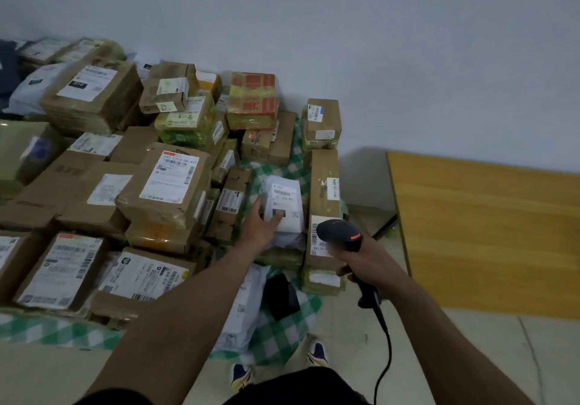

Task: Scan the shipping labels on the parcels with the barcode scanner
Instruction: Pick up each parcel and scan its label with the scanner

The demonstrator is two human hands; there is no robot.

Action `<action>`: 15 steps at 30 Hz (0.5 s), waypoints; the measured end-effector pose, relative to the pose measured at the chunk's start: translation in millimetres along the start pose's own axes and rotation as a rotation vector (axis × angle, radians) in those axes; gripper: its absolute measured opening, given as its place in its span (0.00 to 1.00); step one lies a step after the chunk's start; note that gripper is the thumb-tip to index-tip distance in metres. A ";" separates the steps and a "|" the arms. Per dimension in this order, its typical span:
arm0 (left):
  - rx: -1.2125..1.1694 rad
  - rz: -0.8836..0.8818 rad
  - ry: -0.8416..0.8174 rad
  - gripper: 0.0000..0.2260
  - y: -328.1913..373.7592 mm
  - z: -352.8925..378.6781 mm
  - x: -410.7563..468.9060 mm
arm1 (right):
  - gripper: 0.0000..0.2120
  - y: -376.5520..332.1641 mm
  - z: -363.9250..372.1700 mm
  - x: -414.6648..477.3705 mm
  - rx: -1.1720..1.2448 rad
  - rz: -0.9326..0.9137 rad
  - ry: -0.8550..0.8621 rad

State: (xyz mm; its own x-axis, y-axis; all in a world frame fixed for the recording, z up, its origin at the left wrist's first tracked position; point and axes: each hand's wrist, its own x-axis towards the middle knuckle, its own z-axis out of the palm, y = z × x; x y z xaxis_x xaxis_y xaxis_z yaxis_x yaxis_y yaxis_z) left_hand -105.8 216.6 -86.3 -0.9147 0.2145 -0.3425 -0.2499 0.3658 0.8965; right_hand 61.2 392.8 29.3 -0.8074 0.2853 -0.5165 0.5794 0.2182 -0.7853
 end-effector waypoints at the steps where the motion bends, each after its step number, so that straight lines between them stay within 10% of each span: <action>1: 0.065 0.017 0.006 0.30 -6.3 3.4 3.2 | 0.14 2.1 1.0 1.3 0.001 0.006 -0.002; 10: 0.139 0.147 -0.109 0.36 -32.6 5.4 -3.8 | 0.15 -4.9 9.1 3.4 -0.027 -0.005 -0.021; 15: 0.021 0.122 0.082 0.08 -38.4 -2.1 -53.8 | 0.14 -9.9 14.7 -1.6 -0.032 -0.059 -0.064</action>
State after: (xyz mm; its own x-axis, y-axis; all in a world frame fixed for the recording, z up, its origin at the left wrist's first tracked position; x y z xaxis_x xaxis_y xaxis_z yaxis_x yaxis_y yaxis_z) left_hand -47.6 189.1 -101.7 -0.9611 0.1842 -0.2060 -0.1289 0.3606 0.9238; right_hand 55.1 376.4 32.9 -0.8448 0.2112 -0.4916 0.5335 0.2628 -0.8039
